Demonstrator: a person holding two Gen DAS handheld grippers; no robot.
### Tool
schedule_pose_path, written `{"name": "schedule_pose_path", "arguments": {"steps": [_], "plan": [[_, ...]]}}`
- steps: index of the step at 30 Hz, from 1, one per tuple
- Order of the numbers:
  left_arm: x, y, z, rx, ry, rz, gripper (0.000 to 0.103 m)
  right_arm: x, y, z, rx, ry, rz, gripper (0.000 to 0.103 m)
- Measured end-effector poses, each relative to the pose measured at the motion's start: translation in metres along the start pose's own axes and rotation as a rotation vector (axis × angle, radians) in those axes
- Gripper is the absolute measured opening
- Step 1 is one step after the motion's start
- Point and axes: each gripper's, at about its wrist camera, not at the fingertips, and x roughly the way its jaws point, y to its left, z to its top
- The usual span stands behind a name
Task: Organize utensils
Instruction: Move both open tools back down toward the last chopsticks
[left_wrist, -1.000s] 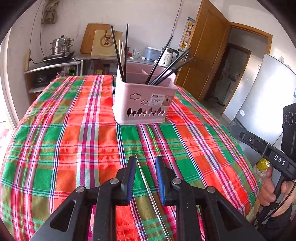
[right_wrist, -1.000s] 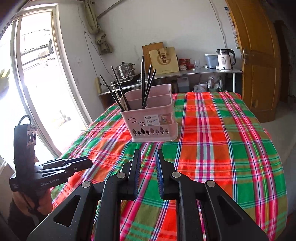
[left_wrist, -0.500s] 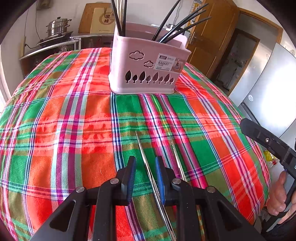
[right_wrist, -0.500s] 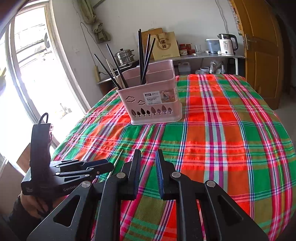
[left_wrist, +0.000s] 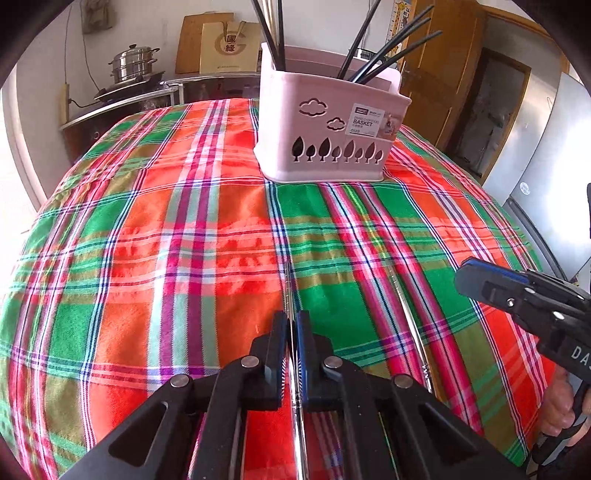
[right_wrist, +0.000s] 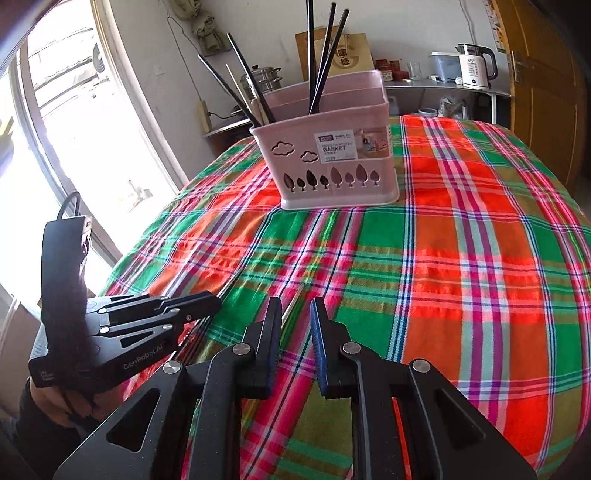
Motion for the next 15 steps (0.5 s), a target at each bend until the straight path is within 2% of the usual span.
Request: {"name": "schedule_pose_path", "arguments": {"steps": [9, 15], "plan": [[-0.001, 0.014, 0.002, -0.018, 0.011, 0.003, 0.005, 0.037, 0.009, 0.0, -0.003, 0.094, -0.025, 0.016], [0.009, 0.01, 0.015, 0.015, 0.044, 0.003, 0.005, 0.044, 0.013, 0.005, -0.024, 0.103, -0.05, 0.016]]}}
